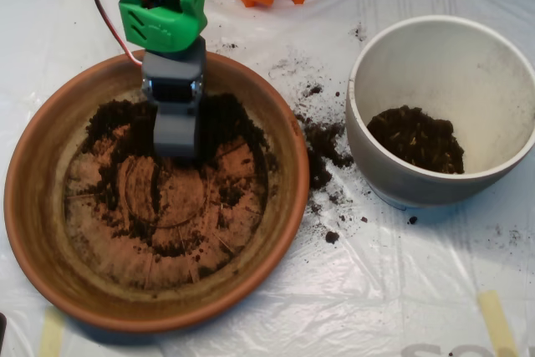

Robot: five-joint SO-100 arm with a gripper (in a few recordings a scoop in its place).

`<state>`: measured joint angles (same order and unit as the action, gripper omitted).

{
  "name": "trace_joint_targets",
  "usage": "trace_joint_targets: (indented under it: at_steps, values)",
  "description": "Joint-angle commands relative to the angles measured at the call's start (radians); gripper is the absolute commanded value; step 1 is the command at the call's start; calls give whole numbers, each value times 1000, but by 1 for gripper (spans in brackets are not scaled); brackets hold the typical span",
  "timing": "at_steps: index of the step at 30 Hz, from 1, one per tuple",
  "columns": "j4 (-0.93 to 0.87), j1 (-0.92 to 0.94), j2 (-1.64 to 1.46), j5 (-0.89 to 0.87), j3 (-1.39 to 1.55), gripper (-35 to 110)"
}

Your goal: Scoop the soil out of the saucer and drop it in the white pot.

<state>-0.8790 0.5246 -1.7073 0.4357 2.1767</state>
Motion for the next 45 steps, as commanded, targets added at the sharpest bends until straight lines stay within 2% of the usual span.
trace_joint_targets:
  at_steps: [1,8,11,16,27,36,45]
  values:
    - [9,-2,-104,5,18,12]
    - [32,-6,-104,29,18,7]
    - [-6,-31,-86,46,-8,0]
    - [-126,-84,-52,66,-87,0]
    - [-282,-227,-451,-61,-164,0]
    - [-500,-433,-563,-141,-440,0]
    - [-692,-532,-324,-167,-884,0]
